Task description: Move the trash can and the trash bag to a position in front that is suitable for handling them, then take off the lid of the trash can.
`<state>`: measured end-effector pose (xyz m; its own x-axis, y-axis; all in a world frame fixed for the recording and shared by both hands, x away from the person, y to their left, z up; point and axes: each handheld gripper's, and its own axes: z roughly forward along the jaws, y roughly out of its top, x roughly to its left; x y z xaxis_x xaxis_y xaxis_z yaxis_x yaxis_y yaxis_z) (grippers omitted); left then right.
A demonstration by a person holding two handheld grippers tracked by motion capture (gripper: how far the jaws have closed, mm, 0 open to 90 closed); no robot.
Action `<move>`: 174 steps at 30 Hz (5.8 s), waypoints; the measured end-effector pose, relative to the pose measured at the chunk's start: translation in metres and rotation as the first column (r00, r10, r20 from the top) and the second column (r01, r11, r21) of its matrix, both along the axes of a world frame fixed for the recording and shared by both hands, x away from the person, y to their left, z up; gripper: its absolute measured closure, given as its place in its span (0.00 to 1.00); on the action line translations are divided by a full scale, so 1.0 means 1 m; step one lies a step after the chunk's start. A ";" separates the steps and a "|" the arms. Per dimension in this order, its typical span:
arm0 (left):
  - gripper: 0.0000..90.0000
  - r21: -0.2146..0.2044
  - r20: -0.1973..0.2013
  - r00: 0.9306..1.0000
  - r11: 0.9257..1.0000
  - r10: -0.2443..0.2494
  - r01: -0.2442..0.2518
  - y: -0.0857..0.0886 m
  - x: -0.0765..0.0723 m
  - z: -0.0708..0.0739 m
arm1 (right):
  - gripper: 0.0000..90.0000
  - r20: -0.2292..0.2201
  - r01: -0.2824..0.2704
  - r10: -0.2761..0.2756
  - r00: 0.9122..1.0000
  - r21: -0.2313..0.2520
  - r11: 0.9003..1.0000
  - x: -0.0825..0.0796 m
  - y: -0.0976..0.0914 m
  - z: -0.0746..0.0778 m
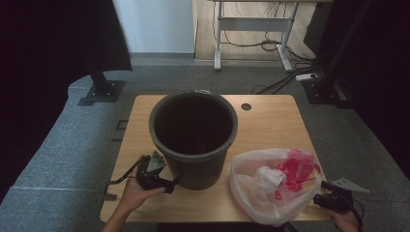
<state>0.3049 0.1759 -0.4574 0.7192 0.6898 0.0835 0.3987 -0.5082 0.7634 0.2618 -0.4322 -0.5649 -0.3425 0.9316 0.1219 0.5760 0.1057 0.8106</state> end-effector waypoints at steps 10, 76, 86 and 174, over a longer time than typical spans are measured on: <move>0.02 0.000 -0.010 0.999 0.999 -0.052 0.052 -0.001 0.017 0.000 | 0.26 0.000 -0.005 0.005 1.000 0.001 1.000 0.000 0.000 0.000; 0.12 -0.024 0.021 0.986 0.986 -0.166 0.167 -0.011 0.057 0.008 | 0.25 0.000 -0.036 0.036 0.999 0.005 0.999 0.000 0.000 0.000; 0.12 -0.043 0.041 0.986 0.986 -0.161 0.163 -0.002 0.049 0.016 | 0.25 -0.001 -0.041 0.041 0.999 0.004 0.999 0.000 0.000 0.000; 0.16 -0.095 -0.058 0.955 0.954 -0.292 0.286 0.010 0.160 0.194 | 0.26 0.001 -0.044 0.044 0.999 0.014 0.999 -0.001 0.000 0.000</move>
